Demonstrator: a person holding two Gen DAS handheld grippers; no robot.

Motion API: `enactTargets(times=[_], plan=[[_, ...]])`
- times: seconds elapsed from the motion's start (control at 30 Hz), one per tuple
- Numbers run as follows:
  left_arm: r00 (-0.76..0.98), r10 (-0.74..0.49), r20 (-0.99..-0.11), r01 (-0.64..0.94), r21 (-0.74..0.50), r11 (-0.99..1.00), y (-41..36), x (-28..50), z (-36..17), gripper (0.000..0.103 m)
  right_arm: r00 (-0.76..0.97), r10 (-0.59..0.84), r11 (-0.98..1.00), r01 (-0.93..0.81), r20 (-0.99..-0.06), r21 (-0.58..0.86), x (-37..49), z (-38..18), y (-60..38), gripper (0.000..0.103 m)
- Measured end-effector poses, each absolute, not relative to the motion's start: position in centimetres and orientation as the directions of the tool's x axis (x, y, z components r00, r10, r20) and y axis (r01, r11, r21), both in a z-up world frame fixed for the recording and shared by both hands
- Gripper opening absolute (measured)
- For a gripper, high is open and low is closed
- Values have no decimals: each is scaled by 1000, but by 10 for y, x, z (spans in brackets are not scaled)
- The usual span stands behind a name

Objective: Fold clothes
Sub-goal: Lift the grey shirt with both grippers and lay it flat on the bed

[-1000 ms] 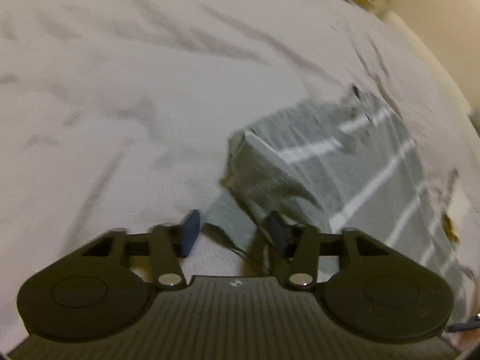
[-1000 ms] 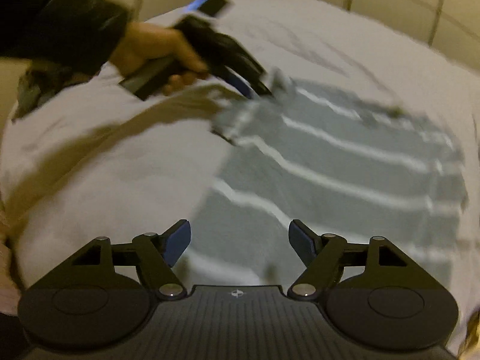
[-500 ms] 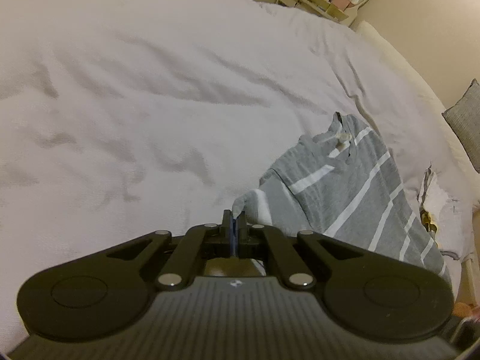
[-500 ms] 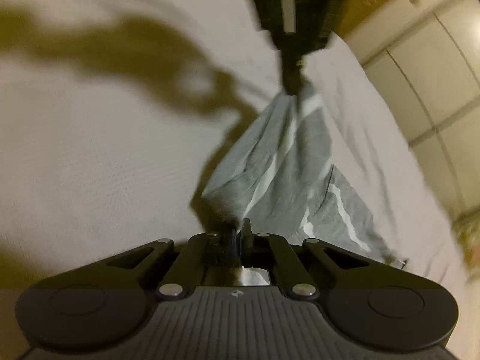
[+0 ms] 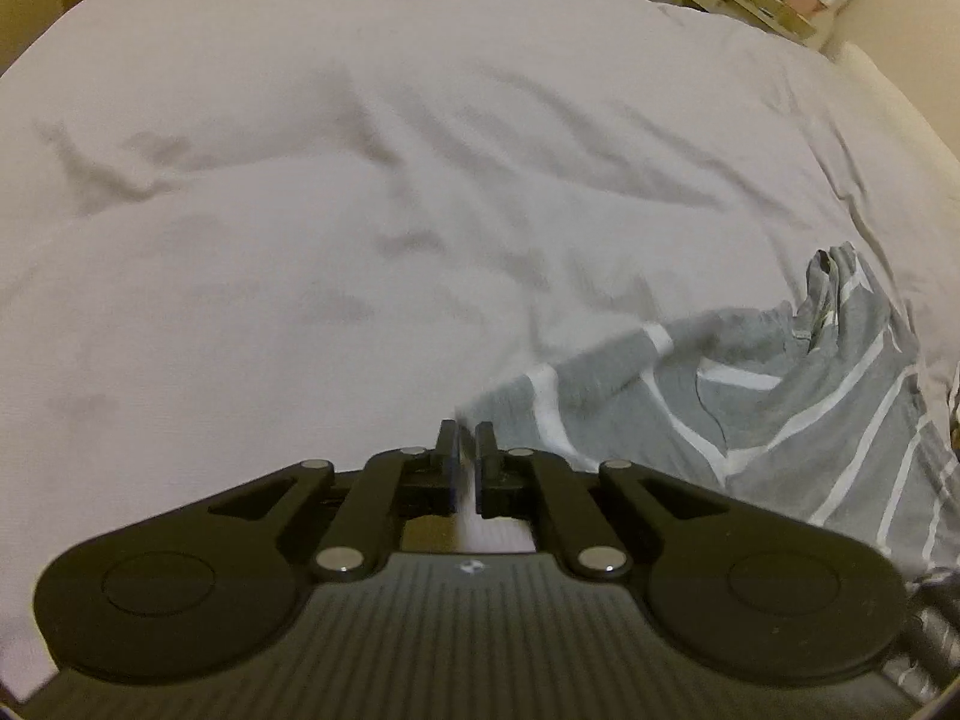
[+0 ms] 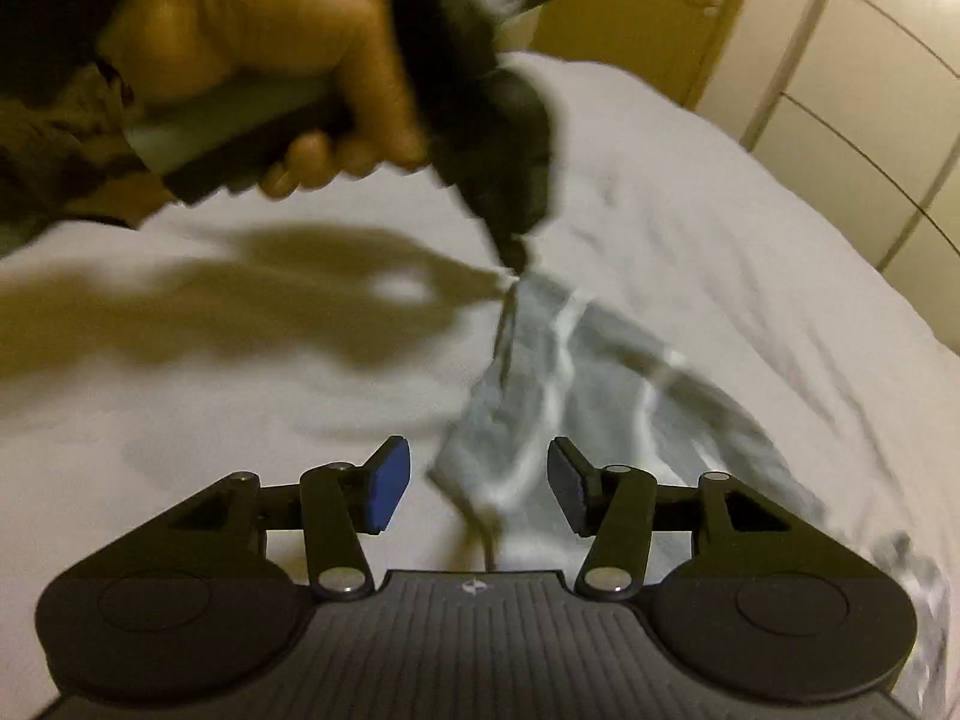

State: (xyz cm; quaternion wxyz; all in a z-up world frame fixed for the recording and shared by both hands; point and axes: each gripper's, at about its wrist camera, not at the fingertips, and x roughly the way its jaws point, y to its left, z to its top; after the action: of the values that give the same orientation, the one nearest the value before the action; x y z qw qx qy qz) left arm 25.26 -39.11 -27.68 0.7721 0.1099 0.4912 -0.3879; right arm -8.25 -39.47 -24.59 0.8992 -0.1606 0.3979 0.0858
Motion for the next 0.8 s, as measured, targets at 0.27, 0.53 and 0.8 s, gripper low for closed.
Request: enactTargets(times=[0.27,0.53,0.8], plan=[[163,-549,-820,791,-224,569,-374,124,-243,25,571,-263,951,16,-778,-310,-246,-204,-520,59],[-134,-566,-814,763,-449,465,-381,-70,-250,41,364,-385,912,10,-848,-410,-411,-230,-622,63],[-205,-559,-803,506,-576,642,-386,-162,-319,42,402,-307,931,-62,-862,-361,-451,-251,-662,73]])
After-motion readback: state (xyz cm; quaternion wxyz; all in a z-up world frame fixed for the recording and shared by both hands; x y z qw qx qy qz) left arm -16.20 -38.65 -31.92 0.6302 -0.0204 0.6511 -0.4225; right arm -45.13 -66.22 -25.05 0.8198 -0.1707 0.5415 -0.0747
